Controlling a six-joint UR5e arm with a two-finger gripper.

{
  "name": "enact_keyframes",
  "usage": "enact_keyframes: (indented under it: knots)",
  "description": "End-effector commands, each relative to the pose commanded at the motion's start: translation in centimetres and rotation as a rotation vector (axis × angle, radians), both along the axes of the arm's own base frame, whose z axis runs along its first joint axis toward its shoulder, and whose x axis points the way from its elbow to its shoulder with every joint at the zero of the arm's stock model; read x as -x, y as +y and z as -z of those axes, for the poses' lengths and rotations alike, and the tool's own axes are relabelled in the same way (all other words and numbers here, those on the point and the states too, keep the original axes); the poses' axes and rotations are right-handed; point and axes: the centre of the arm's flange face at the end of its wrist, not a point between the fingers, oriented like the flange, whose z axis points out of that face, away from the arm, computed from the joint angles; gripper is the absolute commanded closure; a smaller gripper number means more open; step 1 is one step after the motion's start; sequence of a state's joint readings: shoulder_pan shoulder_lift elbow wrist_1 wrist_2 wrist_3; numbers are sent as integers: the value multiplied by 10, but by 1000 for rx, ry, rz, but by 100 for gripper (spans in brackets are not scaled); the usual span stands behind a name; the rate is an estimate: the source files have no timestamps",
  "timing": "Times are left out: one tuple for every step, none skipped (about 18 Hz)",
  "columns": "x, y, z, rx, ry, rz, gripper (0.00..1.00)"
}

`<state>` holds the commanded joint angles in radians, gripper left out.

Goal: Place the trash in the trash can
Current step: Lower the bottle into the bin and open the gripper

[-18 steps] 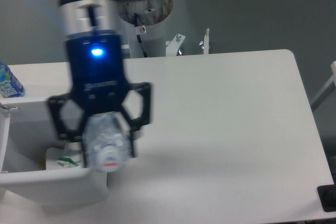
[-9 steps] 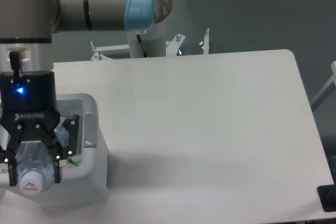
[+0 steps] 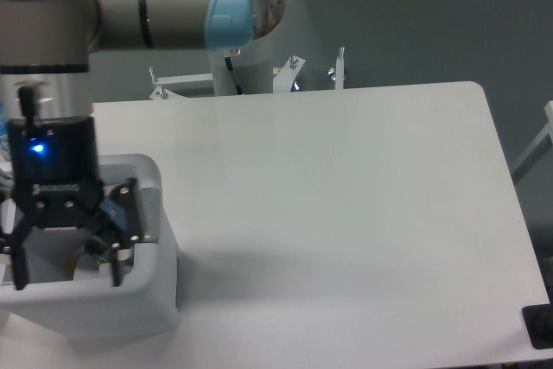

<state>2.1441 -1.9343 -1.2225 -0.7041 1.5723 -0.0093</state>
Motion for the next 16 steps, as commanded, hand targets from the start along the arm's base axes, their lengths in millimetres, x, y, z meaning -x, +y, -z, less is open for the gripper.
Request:
enact_keyframes:
  knots:
    - [23,-10,3,15,11,-35,0]
    - [46,-22,8,35,23,-62,0]
    - [73,-37,10,60,39,-80,0]
    - [89,-46,14,97,65,-70,0]
    - [101,-52,22,142,95,-46,0]
    - [112,-62,32,184,113,-29,0]
    - [123,-75,36,220,128,-21,0]
    - [126,-88,33,258,144,2,0]
    - [126,-94,36,320,153,34,0]
    - [127,-105,40,410,162,56,0]
    - [134,-122,47,498,164,72,0]
    - [135,-133,50,557,177,101,0]
    - [132,-140,49,585,196,135,0]
    - [134,-148,50,601,200,145,0]
    - [137,-156,50,600,196,142,0]
    - [141,-164,46,597,193,130,0]
